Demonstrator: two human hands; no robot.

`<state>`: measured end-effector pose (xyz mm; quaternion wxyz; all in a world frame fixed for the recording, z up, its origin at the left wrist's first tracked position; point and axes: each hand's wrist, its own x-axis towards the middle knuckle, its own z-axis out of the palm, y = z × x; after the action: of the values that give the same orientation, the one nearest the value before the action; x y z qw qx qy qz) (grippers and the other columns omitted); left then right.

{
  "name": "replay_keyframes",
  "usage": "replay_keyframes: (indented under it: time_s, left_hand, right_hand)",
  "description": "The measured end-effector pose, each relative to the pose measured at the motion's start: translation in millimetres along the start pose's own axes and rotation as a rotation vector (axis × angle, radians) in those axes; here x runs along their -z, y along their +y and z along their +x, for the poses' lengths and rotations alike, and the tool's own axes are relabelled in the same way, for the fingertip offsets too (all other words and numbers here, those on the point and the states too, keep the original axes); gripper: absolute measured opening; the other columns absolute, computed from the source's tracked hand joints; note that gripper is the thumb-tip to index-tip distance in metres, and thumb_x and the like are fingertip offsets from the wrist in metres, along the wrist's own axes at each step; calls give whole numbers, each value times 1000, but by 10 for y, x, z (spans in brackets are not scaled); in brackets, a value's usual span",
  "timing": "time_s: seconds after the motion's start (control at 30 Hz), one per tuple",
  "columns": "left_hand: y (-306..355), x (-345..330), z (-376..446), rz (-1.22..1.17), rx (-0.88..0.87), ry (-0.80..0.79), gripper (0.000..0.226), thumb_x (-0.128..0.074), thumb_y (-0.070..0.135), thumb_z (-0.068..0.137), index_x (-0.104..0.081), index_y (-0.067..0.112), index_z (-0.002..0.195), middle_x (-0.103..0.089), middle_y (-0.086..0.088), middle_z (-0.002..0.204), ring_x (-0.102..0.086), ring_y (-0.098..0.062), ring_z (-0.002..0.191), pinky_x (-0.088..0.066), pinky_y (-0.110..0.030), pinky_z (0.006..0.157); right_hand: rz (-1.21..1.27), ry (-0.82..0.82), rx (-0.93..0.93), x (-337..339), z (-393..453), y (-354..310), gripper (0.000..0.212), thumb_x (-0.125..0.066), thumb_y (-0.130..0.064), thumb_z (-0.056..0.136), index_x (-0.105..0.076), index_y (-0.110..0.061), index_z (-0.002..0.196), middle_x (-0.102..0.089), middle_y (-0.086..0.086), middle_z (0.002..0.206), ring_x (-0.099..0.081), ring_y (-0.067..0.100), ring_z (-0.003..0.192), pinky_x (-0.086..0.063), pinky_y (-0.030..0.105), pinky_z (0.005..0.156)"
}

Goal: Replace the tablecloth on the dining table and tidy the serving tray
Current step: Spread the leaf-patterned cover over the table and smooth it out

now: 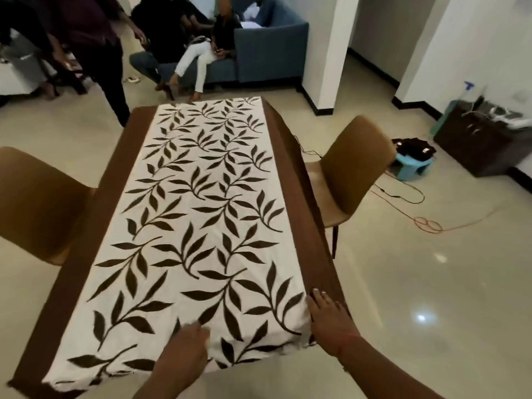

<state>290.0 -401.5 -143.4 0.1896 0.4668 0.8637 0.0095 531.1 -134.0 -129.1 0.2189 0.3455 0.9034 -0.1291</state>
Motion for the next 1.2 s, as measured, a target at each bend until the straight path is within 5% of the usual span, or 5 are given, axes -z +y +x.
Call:
replay_keyframes:
  time_s: [0.2,0.43,0.67,0.87,1.2]
  left_hand:
    - [689,-349,250,119,180,-180,84,-72,64,60,-60,21,132,-56,-27,131,-56,-52,115,-55,-59,78]
    - [1094,-50,76,33,188,-276,90,-33,76,83,-1,35,157,15,-16,163,15,-42,148,-5,-52,121]
    - [1023,233,-24,-148,268,-125,65,-39,48,98,-20,25,157,-15,-7,164,-15,-27,149,-11,-39,122]
    - [398,290,10,-97,351,-57,64,-37,44,97,-20,23,155,-18,-6,162,-16,-25,148,-12,-45,122]
    - [-1711,999,1422,-1,425,97,68,-31,55,95,-30,21,153,-27,-11,160,-28,-32,146,-22,-55,116]
  right_hand:
    - [-50,18,74,-58,-62,404,62,-29,-35,105,-6,-14,158,1,7,167,-3,23,154,-8,44,122]
    - [-147,86,-8,37,-45,360,58,-33,-32,97,-44,-2,145,-31,22,156,-40,38,140,-27,52,114]
    - [-154,96,142,142,269,72,57,-56,-41,74,-70,-9,119,-65,16,128,-64,36,113,-51,56,90]
    - [-87,19,209,373,614,-374,66,-34,-53,99,-18,-24,156,-8,1,166,-10,22,153,-15,44,121]
    - [-154,80,261,998,2064,-1546,67,-24,-52,101,-15,-17,158,-8,8,166,-10,26,153,-19,48,121]
